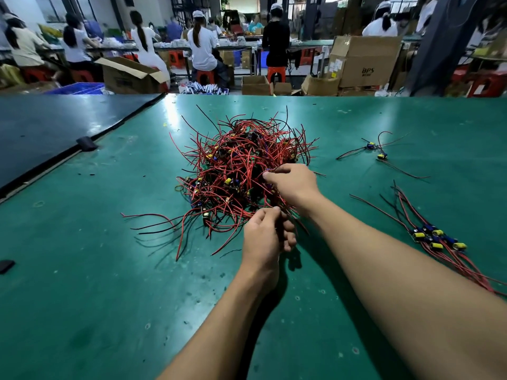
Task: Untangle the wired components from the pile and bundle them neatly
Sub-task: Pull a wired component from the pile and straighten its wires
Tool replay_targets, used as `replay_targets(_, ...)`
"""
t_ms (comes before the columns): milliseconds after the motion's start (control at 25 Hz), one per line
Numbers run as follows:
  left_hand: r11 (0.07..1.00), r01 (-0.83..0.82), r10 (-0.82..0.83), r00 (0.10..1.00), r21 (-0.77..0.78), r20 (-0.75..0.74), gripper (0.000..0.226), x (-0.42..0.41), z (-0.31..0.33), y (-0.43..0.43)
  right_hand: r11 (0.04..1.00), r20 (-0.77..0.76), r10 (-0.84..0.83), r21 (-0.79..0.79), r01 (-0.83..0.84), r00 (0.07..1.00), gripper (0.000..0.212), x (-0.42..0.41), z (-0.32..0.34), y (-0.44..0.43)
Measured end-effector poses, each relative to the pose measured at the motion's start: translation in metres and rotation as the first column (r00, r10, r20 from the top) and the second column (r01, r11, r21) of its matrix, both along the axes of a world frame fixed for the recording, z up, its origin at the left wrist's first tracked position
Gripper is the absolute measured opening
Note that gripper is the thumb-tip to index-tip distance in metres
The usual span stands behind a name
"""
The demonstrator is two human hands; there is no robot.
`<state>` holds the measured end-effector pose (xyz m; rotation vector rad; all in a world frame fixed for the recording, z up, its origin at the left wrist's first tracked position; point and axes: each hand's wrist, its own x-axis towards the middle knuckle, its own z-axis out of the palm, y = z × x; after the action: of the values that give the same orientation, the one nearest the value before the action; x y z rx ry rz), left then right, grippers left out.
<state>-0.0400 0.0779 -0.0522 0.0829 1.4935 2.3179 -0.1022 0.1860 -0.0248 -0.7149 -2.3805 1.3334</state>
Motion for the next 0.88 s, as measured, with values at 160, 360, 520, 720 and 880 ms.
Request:
replay_targets(160,1.000,0.010,-0.010,1.000,0.003,-0.005,0.019,0.002,0.000,-0.001,0.912,-0.102,0.046,-0.402,-0.083,0.994,0.014,0.025,0.019,0.012)
replay_targets(360,0.998,0.025,-0.027,0.999,0.053,0.035,0.017,0.006,0.000,0.001,0.764,-0.108,0.204,-0.604,-0.227,0.973,0.018,0.082,0.026,0.036)
replay_targets(520,0.999,0.035,-0.035,0.999,0.037,-0.003,0.015,0.008,-0.001,0.000,0.611,-0.142,0.237,-0.748,-0.261,0.961,0.017,0.124,0.017,0.047)
replay_targets(720,0.981,0.148,-0.164,0.978,-0.129,-0.128,0.021,0.014,-0.002,0.003,0.460,-0.124,0.212,-0.863,-0.211,0.969,0.019,0.160,-0.009,0.043)
replay_targets(880,0.956,0.213,-0.260,0.935,-0.202,-0.241,0.014,0.020,-0.006,0.003,0.552,-0.117,0.215,-0.805,-0.219,0.970,0.023,0.163,-0.018,0.045)
